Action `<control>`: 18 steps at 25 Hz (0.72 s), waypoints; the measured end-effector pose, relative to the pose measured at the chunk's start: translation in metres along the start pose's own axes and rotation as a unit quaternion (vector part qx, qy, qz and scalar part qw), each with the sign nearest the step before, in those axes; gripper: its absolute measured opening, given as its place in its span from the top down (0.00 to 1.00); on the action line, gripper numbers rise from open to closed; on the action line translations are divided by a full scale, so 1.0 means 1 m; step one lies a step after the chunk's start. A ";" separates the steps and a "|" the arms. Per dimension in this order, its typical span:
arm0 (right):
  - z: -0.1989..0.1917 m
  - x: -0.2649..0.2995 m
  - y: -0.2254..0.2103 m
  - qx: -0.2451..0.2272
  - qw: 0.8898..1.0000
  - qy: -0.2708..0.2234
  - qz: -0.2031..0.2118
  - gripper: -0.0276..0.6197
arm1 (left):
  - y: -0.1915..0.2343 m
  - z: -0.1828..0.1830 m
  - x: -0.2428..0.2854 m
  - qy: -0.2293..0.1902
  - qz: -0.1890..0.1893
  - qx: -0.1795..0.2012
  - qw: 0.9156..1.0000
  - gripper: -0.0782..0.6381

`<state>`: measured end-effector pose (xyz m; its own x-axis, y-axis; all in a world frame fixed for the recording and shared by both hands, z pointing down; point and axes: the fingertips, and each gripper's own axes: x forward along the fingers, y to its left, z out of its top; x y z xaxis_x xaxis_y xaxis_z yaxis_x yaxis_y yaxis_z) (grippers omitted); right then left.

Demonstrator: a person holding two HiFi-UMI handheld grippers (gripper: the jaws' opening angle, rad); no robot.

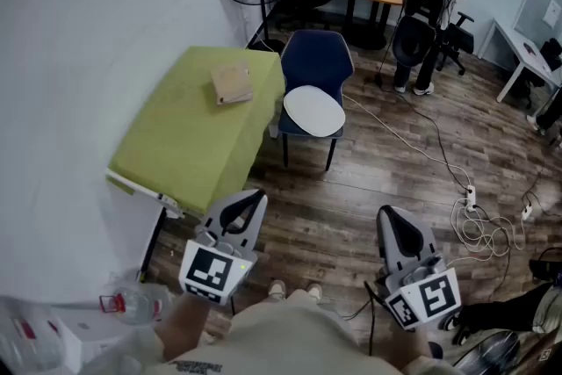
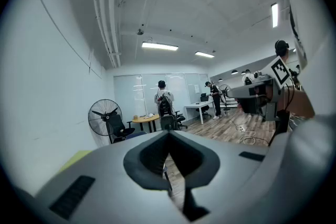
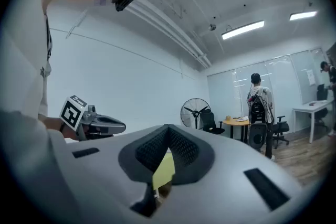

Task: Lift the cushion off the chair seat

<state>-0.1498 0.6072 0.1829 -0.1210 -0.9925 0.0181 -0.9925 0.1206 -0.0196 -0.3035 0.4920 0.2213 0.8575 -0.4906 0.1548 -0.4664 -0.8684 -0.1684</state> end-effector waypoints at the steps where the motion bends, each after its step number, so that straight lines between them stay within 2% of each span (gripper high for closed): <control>1: 0.000 -0.001 -0.002 0.004 1.000 -0.002 0.001 0.92 | -0.002 0.000 0.001 0.003 0.002 -0.008 1.000 0.86; 3: 0.001 -0.002 -0.007 0.009 1.000 -0.004 0.003 0.92 | -0.005 0.001 0.004 0.006 0.003 -0.016 1.000 0.86; 10: -0.005 -0.014 -0.022 -0.002 1.000 0.011 -0.007 0.92 | -0.018 0.012 0.017 -0.009 -0.007 -0.008 1.000 0.86; 15: -0.006 -0.034 -0.045 0.014 1.000 -0.001 -0.014 0.92 | -0.036 0.017 0.026 -0.007 -0.008 -0.006 1.000 0.86; 18: -0.007 -0.039 -0.053 0.014 1.000 -0.005 -0.004 0.92 | -0.050 0.015 0.035 -0.002 -0.016 -0.002 1.000 0.86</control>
<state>-0.0925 0.6392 0.1898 -0.1123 -0.9936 0.0085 -0.9926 0.1118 -0.0476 -0.2466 0.5191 0.2201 0.8725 -0.4628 0.1566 -0.4399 -0.8836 -0.1601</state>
